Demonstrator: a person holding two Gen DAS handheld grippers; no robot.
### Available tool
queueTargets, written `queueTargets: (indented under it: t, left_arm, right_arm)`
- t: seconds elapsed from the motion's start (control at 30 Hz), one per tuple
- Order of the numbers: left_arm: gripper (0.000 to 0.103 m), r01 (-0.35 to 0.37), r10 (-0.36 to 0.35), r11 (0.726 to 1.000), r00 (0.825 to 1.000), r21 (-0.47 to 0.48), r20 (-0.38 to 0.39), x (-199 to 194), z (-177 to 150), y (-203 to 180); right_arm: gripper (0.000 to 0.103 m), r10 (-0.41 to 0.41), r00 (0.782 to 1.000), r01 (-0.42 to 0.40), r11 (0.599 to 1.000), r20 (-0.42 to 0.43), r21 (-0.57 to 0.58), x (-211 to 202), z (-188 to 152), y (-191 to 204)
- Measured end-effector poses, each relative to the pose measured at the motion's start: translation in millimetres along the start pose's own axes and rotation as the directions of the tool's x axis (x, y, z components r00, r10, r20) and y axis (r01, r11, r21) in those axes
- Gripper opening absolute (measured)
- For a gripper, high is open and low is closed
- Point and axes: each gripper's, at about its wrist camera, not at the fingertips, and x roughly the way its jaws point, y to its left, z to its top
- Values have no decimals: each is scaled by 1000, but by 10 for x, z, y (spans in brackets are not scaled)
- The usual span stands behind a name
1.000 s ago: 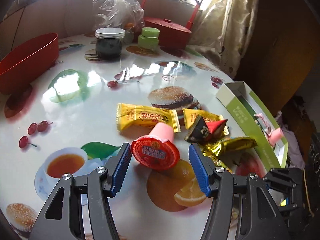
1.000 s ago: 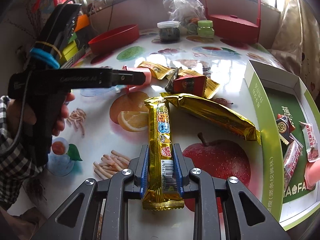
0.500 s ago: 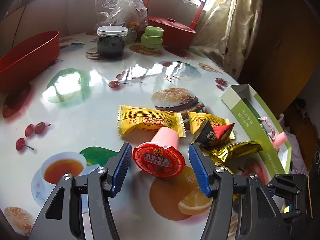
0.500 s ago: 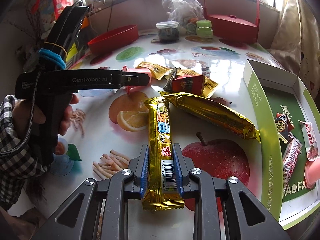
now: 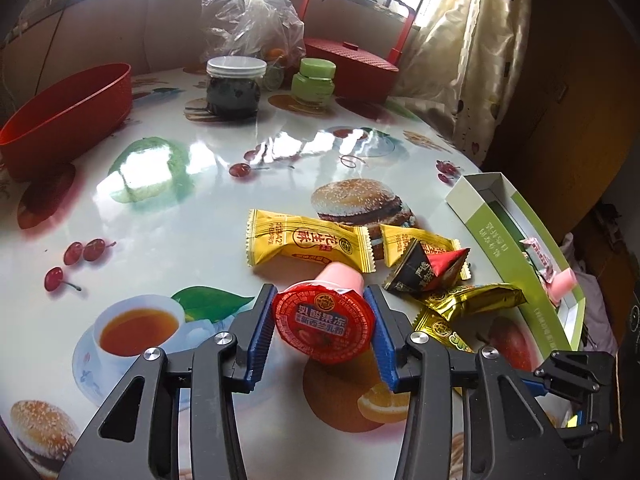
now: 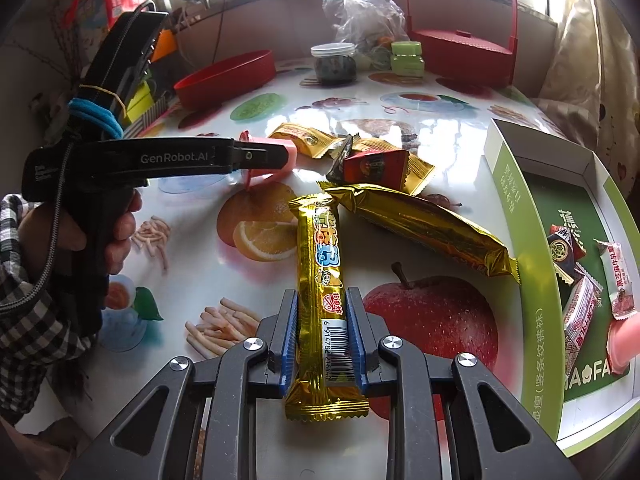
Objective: Organize snacks
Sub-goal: 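Grasp the red-lidded jelly cup with the left tool while the right tool holds the bar, then carry the gold bar and jelly cup over the green box with both tools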
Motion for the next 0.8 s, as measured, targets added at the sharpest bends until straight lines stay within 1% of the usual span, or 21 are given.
queueTargets:
  t: [0.27, 0.57, 0.8]
  left_arm:
    - [45, -19, 19, 1000, 999, -6, 28, -146, -3, -9]
    - [45, -27, 27, 1000, 997, -8, 76, -364, 25, -45]
    - [45, -32, 30, 999, 994, 13, 108, -529, 74, -131]
  right_arm:
    - [22, -1, 1000, 1, 1000, 1, -6, -12, -8, 26]
    - [22, 24, 999, -23, 999, 30, -32, -92, -12, 100]
    - [22, 34, 998, -31, 998, 60, -52, -160, 22, 155]
